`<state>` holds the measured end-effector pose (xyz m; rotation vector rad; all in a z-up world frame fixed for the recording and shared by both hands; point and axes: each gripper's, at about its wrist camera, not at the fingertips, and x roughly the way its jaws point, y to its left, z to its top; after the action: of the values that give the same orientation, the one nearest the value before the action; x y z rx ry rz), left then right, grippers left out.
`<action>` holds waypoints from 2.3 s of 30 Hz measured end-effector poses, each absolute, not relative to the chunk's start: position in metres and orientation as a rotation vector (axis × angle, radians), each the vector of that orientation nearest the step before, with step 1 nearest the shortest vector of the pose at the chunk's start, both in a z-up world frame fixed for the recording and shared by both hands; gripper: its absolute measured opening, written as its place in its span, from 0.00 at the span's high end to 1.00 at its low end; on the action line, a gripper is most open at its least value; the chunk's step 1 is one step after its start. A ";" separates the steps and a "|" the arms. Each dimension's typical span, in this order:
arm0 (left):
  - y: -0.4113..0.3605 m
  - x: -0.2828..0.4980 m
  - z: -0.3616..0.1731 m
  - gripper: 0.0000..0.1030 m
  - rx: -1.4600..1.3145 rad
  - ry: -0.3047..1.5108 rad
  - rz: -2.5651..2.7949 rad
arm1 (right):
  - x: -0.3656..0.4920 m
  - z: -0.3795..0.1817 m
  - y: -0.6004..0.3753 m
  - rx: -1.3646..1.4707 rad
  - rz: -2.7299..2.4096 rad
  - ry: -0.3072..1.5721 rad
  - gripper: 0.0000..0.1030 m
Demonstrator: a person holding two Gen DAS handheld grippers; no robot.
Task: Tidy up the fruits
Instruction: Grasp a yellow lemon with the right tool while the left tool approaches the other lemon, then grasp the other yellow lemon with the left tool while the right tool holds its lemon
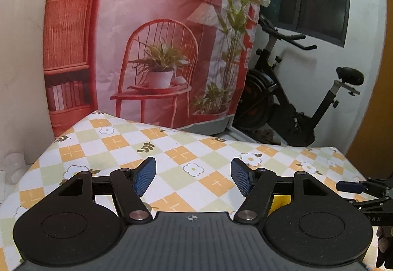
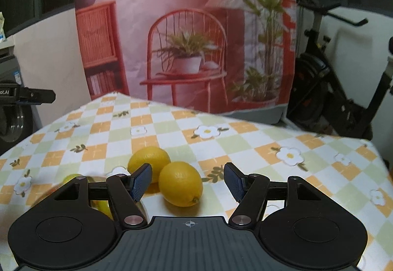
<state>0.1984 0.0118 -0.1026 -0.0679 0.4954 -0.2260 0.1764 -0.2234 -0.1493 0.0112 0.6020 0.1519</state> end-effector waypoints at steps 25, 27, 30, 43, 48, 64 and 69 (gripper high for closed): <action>-0.040 0.247 -0.140 0.31 0.004 0.619 -0.373 | 0.228 -0.214 -0.222 0.094 0.251 0.685 0.49; -0.044 0.247 -0.144 0.31 0.013 0.632 -0.392 | 0.222 -0.214 -0.224 0.104 0.243 0.674 0.49; -0.052 0.249 -0.149 0.31 0.026 0.654 -0.431 | 0.213 -0.213 -0.228 0.100 0.226 0.663 0.49; -0.078 0.265 -0.173 0.31 0.014 0.731 -0.554 | 0.174 -0.214 -0.263 0.205 0.055 0.624 0.49; -0.085 0.274 -0.179 0.31 0.014 0.780 -0.577 | 0.175 -0.215 -0.258 0.177 0.065 0.632 0.49; -0.095 0.289 -0.190 0.39 0.074 0.895 -0.597 | 0.176 -0.216 -0.260 0.203 0.070 0.631 0.49; -0.096 0.285 -0.190 0.40 0.092 0.888 -0.598 | 0.176 -0.216 -0.260 0.203 0.070 0.631 0.49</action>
<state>0.2855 -0.0960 -0.1896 0.0923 0.8880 -0.5979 0.1756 -0.2603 -0.2159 0.2028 0.6312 0.0704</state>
